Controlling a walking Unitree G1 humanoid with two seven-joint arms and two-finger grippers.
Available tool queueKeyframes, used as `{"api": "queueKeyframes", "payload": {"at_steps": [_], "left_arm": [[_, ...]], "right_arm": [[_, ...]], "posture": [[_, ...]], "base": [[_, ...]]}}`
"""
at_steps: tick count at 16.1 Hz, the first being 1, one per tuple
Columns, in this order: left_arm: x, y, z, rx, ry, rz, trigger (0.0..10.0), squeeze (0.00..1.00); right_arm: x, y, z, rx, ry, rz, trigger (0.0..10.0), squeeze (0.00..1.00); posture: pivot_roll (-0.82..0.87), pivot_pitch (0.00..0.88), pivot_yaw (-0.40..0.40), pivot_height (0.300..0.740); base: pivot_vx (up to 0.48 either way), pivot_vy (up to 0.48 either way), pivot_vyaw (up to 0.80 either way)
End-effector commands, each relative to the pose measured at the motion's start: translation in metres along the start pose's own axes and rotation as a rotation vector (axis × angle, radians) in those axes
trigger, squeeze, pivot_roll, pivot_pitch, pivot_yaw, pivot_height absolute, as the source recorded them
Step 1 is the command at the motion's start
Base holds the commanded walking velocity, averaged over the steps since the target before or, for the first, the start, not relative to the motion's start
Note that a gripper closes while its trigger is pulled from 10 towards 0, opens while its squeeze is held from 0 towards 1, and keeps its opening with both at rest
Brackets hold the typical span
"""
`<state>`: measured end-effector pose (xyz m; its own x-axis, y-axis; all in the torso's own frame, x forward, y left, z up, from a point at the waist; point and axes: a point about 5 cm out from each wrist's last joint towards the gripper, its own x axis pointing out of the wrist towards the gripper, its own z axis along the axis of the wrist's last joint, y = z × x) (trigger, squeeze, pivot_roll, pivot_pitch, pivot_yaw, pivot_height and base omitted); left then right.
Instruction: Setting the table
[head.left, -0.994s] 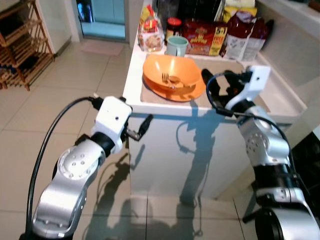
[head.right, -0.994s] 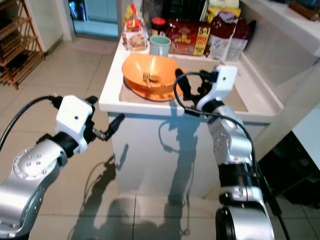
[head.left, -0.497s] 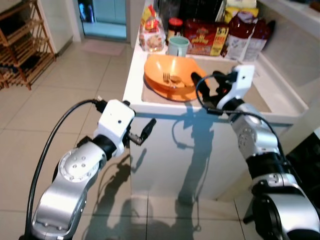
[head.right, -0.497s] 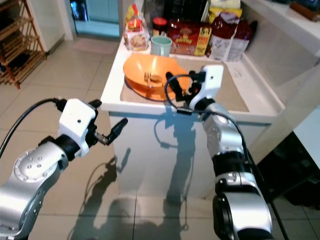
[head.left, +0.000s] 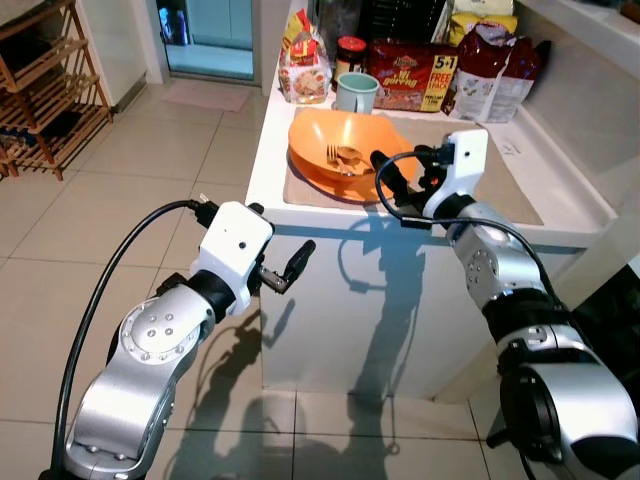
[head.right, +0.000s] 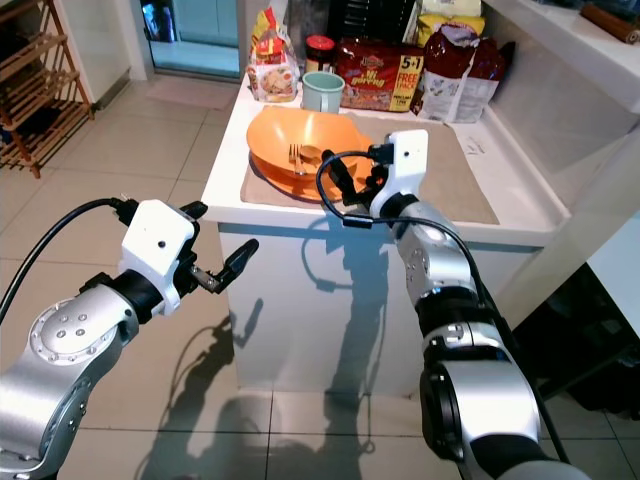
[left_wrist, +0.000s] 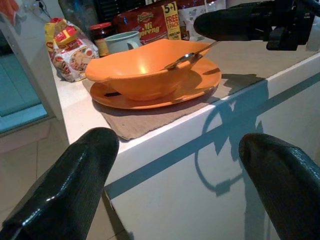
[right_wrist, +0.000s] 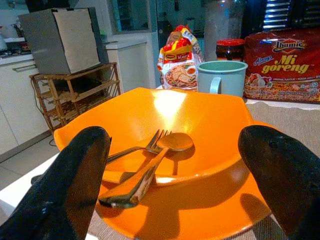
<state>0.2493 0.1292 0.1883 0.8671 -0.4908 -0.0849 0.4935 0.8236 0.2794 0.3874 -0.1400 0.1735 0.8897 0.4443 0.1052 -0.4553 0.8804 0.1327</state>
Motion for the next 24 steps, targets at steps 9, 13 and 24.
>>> {"api": "queueKeyframes", "payload": {"at_steps": [9,13,24], "left_arm": [[0.001,-0.003,0.005,0.008,-0.016,-0.018,10.0,0.00],[0.002,-0.004,0.005,0.008,-0.017,-0.025,10.0,0.00],[0.002,-0.007,0.010,-0.023,-0.048,-0.064,10.0,0.00]], "right_arm": [[0.005,0.005,0.019,-0.121,-0.061,0.039,10.0,0.00],[0.004,0.005,0.010,-0.152,-0.028,0.032,10.0,0.00],[0.003,0.002,-0.004,-0.139,0.074,0.019,0.0,0.00]], "posture": [[0.12,0.000,-0.091,0.740],[0.11,0.000,-0.091,0.740],[0.11,0.000,-0.093,0.740]], "base": [[0.000,0.000,0.00],[0.000,0.000,0.00],[0.000,0.000,0.00]]}}
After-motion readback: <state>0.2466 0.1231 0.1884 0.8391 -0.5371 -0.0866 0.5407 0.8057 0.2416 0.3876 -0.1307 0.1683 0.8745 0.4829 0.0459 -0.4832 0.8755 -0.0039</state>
